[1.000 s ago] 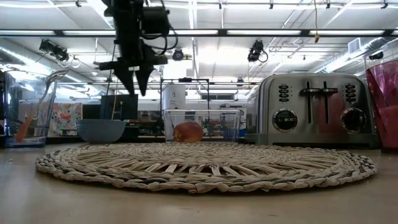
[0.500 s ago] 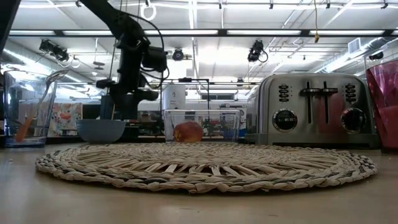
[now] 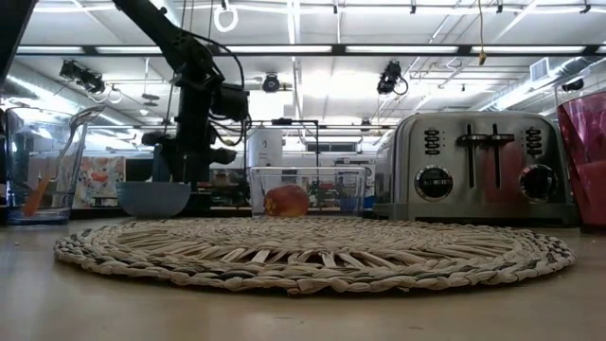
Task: Arrange a breakfast setting
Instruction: Put the blue bowl on the top right of the brown table mat
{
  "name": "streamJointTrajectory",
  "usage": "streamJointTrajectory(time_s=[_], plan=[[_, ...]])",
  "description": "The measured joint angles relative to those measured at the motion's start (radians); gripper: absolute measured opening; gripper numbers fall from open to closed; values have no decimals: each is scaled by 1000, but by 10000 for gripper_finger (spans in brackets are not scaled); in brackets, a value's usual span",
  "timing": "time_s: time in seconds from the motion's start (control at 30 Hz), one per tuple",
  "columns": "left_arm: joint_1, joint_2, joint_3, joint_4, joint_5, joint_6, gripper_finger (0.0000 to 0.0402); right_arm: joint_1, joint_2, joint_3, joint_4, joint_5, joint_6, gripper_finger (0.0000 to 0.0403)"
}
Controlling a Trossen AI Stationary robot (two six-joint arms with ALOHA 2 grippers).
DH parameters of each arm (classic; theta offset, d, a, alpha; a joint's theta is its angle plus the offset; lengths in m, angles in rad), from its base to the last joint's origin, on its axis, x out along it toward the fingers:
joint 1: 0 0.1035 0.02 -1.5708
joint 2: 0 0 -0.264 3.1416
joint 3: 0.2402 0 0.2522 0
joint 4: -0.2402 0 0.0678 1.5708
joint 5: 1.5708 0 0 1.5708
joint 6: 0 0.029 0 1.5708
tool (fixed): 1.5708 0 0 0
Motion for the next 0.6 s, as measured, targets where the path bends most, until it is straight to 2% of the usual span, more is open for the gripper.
streamJointTrajectory(time_s=[0.27,0.6], plan=[[0,8,-42,62,47,0,146,-1,0,0,0,3,-8,135],[2,8,-42,68,49,56,15,3,-20,0,-5,3,-12,135]])
